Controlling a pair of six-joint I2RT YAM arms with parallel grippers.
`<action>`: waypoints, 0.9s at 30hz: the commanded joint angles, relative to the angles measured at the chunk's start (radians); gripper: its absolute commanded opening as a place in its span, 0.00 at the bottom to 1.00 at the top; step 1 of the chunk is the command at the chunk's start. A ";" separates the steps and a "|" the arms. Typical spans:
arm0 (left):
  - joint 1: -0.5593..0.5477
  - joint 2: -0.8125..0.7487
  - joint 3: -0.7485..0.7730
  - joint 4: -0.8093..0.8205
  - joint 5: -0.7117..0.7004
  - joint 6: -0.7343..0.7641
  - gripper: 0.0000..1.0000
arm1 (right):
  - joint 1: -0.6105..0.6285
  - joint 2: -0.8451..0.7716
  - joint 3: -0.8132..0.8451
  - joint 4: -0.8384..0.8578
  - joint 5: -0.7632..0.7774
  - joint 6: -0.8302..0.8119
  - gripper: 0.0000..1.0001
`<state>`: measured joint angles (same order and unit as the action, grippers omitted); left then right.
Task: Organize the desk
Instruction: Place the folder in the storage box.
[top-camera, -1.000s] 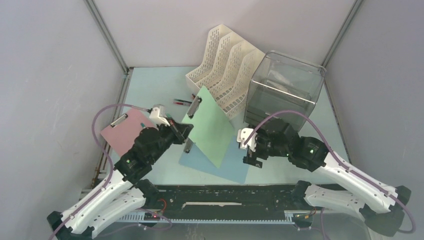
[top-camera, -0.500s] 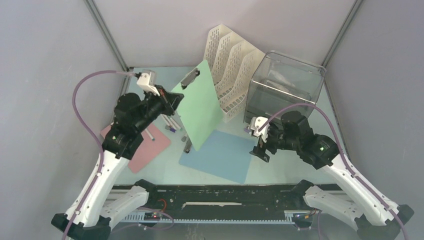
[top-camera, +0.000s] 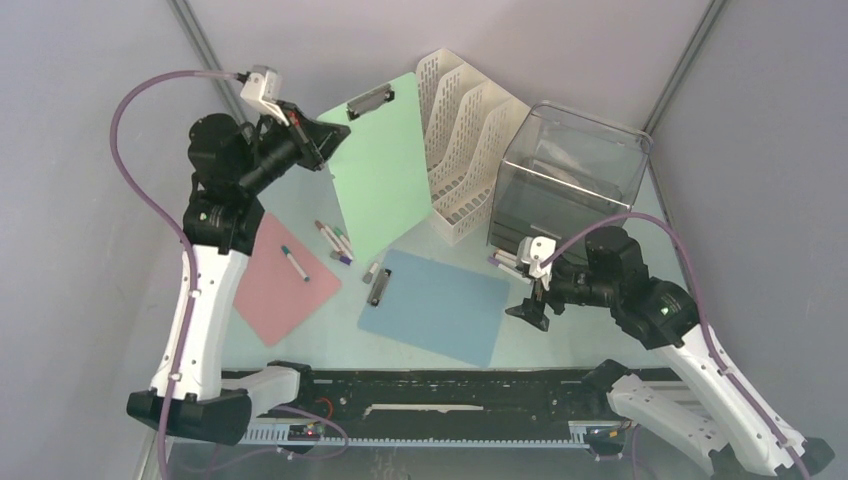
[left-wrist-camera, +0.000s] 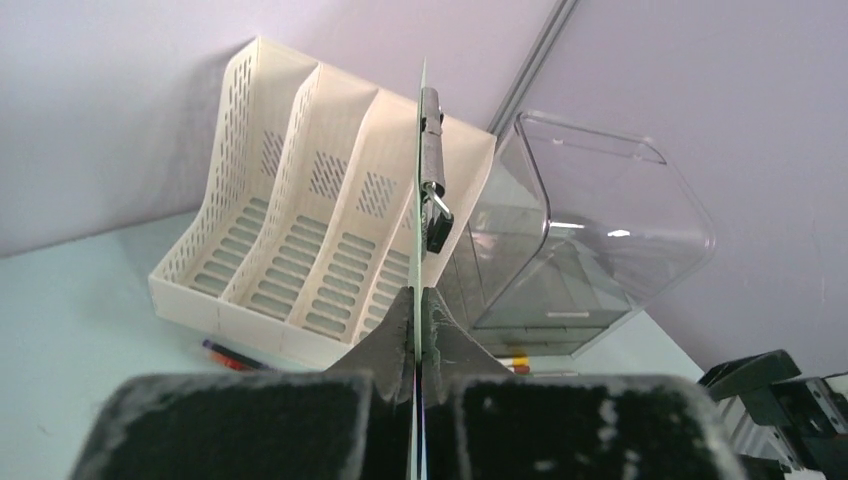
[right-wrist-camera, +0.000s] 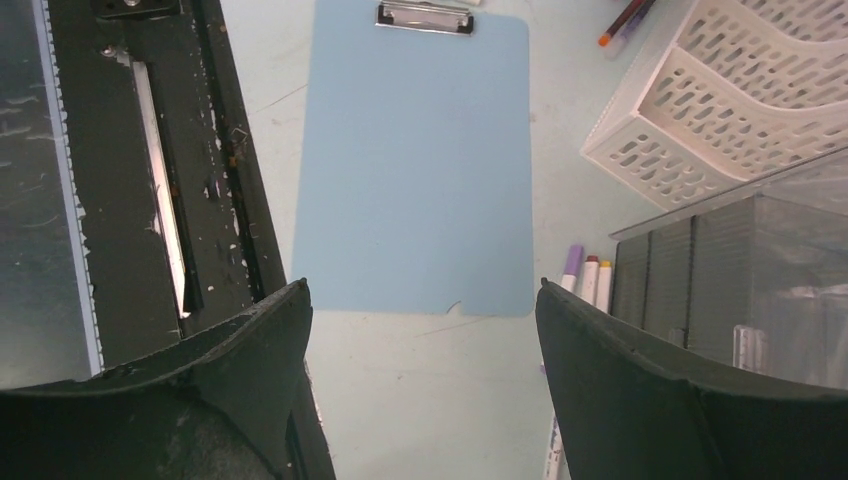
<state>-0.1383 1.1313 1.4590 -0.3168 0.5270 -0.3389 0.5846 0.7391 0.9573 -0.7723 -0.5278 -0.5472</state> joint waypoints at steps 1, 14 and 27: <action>0.038 0.057 0.116 0.044 0.087 0.014 0.00 | -0.022 0.033 0.026 0.015 -0.043 0.020 0.90; 0.117 0.311 0.264 0.189 0.125 -0.051 0.00 | -0.107 -0.010 -0.051 0.049 -0.027 0.016 0.89; 0.135 0.596 0.627 0.240 0.078 0.049 0.00 | -0.139 -0.002 -0.068 0.056 0.023 -0.001 0.89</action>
<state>-0.0097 1.6798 1.9675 -0.1871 0.6037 -0.3294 0.4534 0.7326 0.8948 -0.7460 -0.5236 -0.5388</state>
